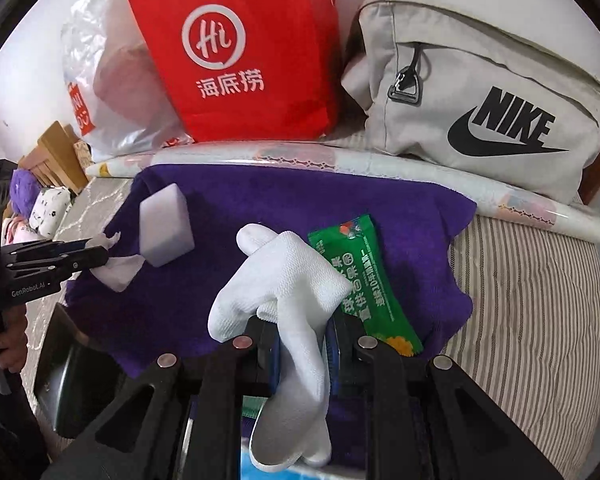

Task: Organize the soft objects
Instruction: 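Carry the glove and cloth onto the purple towel and open both tools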

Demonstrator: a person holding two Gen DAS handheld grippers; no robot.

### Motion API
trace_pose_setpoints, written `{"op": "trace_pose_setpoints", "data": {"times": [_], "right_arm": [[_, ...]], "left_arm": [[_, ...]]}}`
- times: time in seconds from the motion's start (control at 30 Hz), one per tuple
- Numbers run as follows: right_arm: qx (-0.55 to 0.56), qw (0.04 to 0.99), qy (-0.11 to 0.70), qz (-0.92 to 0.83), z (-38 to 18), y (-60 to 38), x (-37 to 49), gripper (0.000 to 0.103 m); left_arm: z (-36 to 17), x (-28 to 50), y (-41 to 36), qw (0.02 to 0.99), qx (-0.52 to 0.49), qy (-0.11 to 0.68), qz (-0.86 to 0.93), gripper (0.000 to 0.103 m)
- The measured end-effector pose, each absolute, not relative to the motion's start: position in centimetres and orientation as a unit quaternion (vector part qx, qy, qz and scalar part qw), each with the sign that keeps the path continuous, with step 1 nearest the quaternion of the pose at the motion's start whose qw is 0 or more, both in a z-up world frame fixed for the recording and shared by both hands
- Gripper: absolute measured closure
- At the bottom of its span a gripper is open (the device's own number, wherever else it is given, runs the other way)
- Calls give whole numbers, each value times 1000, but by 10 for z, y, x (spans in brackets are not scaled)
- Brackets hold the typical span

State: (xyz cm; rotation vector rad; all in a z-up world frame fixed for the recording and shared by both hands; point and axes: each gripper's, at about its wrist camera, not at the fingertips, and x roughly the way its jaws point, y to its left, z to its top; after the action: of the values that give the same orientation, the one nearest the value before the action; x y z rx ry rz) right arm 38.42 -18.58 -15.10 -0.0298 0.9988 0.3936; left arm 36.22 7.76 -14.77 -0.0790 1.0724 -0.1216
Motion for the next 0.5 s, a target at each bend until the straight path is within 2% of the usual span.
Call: {"op": "trace_pose_setpoints", "data": {"times": [0.37,0.43,0.5], "right_arm": [[-21,846,502,179,-168,-179,407,82],[-22,844,503,185,-169,-178,409,73],[-24,844,502,185,-170,-176,410,52]], "left_arm": [[-160,374,80,849,-41,523,-66,76],[-160,375,80,846,-41,528,-69,73],[-160,375,79,842,-44,532,-75,63]]}}
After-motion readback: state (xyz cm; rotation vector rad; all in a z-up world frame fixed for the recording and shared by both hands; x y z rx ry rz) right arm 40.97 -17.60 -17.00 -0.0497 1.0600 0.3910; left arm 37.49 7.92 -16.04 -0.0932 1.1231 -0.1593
